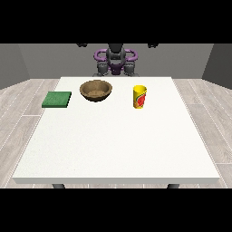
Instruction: Pick the cup and pour the ball into the bowl, then pick the bowl and place it on the pad
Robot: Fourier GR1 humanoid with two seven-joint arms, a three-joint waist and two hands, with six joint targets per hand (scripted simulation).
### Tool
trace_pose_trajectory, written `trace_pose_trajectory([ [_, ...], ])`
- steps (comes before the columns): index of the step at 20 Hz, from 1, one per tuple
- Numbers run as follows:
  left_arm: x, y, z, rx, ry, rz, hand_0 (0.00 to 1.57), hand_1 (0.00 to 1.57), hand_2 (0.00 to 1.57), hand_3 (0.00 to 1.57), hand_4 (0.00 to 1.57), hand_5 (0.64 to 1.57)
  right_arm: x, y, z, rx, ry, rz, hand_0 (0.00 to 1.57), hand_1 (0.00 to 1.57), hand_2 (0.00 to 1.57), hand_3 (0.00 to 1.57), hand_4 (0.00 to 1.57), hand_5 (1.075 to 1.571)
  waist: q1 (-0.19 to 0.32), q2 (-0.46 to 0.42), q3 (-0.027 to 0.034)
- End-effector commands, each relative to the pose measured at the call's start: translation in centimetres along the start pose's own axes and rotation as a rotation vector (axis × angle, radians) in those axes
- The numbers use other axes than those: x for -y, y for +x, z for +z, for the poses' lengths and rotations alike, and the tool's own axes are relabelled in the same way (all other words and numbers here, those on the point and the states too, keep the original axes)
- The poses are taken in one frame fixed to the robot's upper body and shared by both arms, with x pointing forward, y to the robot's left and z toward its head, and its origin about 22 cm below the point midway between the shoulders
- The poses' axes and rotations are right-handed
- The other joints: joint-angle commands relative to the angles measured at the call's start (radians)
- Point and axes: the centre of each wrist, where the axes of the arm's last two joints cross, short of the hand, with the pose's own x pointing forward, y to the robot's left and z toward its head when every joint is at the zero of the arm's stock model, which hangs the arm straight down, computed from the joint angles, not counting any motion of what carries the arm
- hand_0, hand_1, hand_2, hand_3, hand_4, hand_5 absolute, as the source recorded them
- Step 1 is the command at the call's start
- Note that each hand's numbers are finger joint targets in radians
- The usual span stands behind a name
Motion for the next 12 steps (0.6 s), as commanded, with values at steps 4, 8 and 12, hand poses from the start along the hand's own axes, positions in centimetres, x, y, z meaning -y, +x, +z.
trace_pose_trajectory([
  [4, -1.7, 3.4, -5.0, 0.256, 0.014, -0.151, 0.0, 0.0, 0.0, 0.0, 0.0, 1.459, 0.2, 2.4, -1.9, 0.204, 0.044, -0.005, 0.0, 0.0, 0.0, 0.0, 0.0, 1.568, -0.067, 0.26, 0.0006],
  [8, -5.3, -2.4, -3.4, 0.186, 0.09, -0.194, 0.0, 0.0, 0.0, 0.0, 0.0, 1.434, 1.9, 3.4, 0.0, 0.201, 0.114, 0.006, 0.0, 0.0, 0.0, 0.0, 0.0, 1.566, -0.132, 0.241, 0.0001],
  [12, -6.8, -6.0, -2.5, 0.215, 0.12, -0.176, 0.0, 0.0, 0.0, 0.0, 0.0, 1.417, 2.8, 4.6, -0.1, 0.259, 0.098, 0.008, 0.0, 0.0, 0.0, 0.0, 0.0, 1.569, -0.135, 0.313, -0.0003],
])
